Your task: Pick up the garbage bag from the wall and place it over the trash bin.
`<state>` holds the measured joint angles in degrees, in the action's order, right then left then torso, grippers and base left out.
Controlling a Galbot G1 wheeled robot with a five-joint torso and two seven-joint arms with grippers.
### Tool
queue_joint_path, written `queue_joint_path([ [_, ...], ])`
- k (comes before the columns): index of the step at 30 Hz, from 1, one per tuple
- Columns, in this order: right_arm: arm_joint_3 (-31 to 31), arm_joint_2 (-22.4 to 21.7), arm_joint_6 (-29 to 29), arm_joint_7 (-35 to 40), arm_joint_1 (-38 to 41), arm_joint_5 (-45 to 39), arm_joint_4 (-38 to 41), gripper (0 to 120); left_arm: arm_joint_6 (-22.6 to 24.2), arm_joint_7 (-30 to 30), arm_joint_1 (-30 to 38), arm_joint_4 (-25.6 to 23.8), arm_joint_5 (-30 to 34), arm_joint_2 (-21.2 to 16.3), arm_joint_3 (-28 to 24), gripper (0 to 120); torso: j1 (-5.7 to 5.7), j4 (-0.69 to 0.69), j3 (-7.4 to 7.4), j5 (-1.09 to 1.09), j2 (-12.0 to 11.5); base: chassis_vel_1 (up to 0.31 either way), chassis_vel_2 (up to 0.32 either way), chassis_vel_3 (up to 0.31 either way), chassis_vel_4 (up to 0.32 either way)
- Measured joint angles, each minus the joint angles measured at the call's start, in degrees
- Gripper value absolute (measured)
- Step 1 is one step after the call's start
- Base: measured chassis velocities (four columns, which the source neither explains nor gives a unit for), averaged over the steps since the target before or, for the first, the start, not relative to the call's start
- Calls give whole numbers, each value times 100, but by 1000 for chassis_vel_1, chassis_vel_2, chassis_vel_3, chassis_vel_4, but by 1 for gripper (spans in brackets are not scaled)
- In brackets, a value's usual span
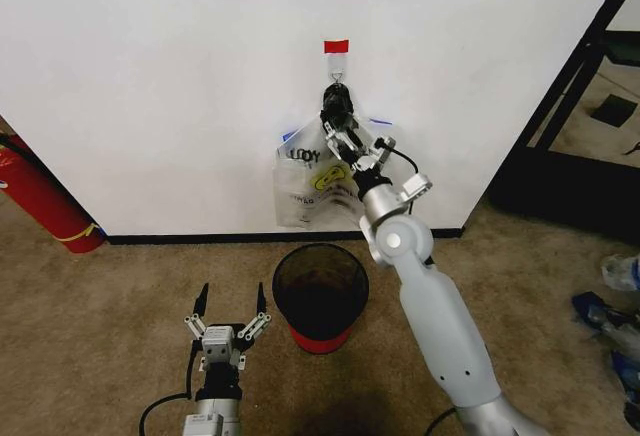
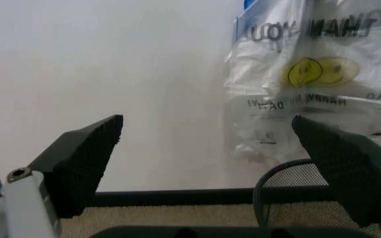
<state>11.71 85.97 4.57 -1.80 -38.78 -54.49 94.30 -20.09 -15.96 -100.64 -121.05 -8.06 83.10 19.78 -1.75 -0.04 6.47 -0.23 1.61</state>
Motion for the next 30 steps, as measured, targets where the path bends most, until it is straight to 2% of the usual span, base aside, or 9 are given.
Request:
queue_joint_path([
  [4, 41, 30, 86, 135, 22, -58, -20, 67, -2, 2, 3, -18, 11, 3, -2, 100, 0, -1, 0, 0, 0, 0, 0, 0, 0],
  [6, 53, 37, 95, 167, 22, -74, -25, 65, -5, 3, 2, -19, 16, -2, -2, 100, 0, -1, 0, 0, 0, 0, 0, 0, 0],
  [9, 71, 40, 115, 225, -6, -113, -13, 51, -13, 3, 2, -33, 27, -19, 1, 100, 0, -1, 0, 1, 0, 0, 0, 0, 0],
  [10, 70, 39, 116, 228, -13, -113, -4, 51, -13, 4, 2, -35, 28, -20, 2, 100, 0, -1, 0, 1, 0, 0, 0, 0, 0],
  [12, 60, 28, 122, 257, -20, -127, 27, 40, -14, 8, 8, -46, 34, -23, 2, 100, 0, -1, 0, 1, 0, 0, 0, 0, 0],
  [16, 57, 5, 123, 281, -18, -154, 46, 30, -15, 14, 13, -53, 36, -23, -2, 100, 0, -1, 0, 1, 0, 0, 0, 0, 0],
  [19, 72, -13, 123, 302, -41, -182, 98, 14, -16, 21, 6, -82, 39, -17, -3, 100, 0, -1, 0, 1, 0, 0, 0, 0, 0],
  [24, 105, -38, 121, 319, -59, -190, 119, 0, -11, 33, 9, -108, 55, -49, -4, 100, 0, -1, 0, 1, 0, 0, 0, 0, 0],
  [30, 145, -70, 117, 359, -60, -203, 135, 0, 6, 41, 26, -108, 66, -52, -14, 100, 0, -1, 0, 1, 0, 0, 0, 0, 0],
])
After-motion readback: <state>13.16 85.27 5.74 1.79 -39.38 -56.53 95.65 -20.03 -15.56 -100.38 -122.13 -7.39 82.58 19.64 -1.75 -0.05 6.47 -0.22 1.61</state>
